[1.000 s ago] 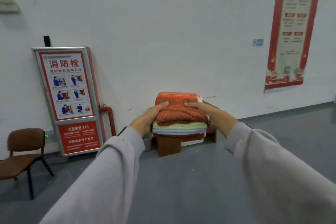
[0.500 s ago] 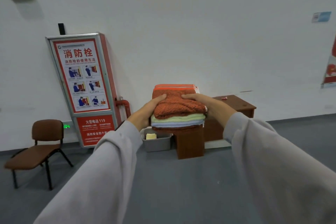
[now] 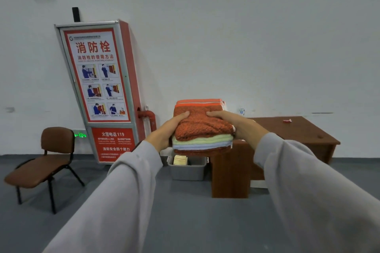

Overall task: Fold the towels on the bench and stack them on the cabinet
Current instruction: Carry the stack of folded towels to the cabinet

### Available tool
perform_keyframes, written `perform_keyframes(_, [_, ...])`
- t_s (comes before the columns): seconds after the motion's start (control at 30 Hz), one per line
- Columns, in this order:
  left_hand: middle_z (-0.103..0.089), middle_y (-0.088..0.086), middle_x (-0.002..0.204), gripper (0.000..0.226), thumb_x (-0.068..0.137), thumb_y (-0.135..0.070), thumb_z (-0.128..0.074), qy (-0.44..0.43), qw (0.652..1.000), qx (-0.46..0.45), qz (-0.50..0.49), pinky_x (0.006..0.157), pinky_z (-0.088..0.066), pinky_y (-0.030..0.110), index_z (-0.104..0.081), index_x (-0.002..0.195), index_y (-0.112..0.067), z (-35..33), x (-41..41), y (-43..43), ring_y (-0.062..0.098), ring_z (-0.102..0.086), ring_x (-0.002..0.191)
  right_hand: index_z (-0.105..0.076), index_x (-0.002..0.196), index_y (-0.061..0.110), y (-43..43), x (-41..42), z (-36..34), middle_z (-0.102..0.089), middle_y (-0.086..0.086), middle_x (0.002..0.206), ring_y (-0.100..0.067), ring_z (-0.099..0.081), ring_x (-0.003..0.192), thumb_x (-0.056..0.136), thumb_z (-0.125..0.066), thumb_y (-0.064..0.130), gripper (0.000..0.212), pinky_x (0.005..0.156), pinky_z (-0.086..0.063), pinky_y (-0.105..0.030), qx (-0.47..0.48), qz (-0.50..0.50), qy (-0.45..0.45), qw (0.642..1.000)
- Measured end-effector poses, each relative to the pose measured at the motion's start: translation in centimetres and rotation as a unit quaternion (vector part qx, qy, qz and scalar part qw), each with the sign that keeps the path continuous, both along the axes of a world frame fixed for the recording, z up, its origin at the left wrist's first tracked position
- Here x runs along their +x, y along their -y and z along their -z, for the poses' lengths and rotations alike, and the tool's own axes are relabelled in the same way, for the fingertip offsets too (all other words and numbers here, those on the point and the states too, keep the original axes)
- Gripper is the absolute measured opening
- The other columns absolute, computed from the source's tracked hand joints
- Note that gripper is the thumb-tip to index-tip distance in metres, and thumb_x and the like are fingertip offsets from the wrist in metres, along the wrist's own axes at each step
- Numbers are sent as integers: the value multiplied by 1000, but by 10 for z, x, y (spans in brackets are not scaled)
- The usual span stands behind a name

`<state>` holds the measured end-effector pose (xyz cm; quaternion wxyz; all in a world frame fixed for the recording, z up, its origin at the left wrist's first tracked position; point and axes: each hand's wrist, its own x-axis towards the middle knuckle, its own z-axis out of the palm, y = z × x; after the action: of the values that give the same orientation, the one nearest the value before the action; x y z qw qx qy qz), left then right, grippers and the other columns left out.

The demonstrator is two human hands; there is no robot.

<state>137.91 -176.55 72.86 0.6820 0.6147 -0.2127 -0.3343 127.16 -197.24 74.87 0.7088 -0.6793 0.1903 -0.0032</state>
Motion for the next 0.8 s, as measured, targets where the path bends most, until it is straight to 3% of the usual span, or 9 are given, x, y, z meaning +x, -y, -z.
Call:
perform_keyframes(0.1, [-73, 17, 121, 62, 89, -49, -74, 0, 1000, 6, -1, 108, -50, 50, -54, 136, -15, 12, 78, 47, 36, -70, 113, -58, 133, 12, 47, 74, 11, -75, -14, 117, -36, -73, 106, 63, -95, 46, 87, 102, -55, -49, -3, 2, -1, 1000])
perform_keyframes(0.27, [-74, 13, 120, 70, 82, -59, -78, 16, 999, 49, 10, 108, -50, 50, -58, 134, -18, 9, 206, 123, 34, -71, 112, -60, 124, 12, 115, 180, 5, -77, -11, 110, -30, -75, 99, 83, -82, 44, 57, 90, -60, -42, -10, 21, -6, 1000])
perform_keyframes(0.47, [-74, 14, 119, 71, 80, -59, -79, 21, 998, 58, 9, 105, -52, 51, -58, 134, -17, -1, 332, 205, 34, -72, 110, -61, 123, 18, 195, 304, -2, -75, -9, 114, -30, -74, 102, 74, -86, 53, 66, 96, -58, -46, -37, 34, -15, 999])
perform_keyframes(0.57, [-74, 13, 119, 74, 76, -60, -81, 15, 998, 54, -5, 105, -52, 51, -59, 134, -19, 8, 398, 247, 33, -72, 109, -62, 119, 17, 236, 368, -2, -78, -8, 106, -28, -76, 96, 80, -83, 50, 55, 86, -61, -40, -34, 26, -21, 999])
perform_keyframes(0.7, [-74, 12, 121, 81, 71, -62, -85, 14, 998, 54, -7, 107, -50, 51, -60, 135, -19, 27, 491, 300, 33, -71, 112, -64, 124, 14, 293, 462, 13, -78, -8, 106, -26, -76, 98, 82, -82, 47, 56, 92, -60, -41, -37, -1, -25, 999])
perform_keyframes(0.8, [-74, 11, 120, 74, 76, -61, -81, 12, 998, 60, -23, 107, -50, 50, -61, 133, -20, 37, 559, 340, 31, -71, 112, -64, 124, 15, 335, 539, 25, -78, -8, 108, -28, -75, 102, 83, -81, 47, 54, 97, -58, -44, -44, -10, -31, 998])
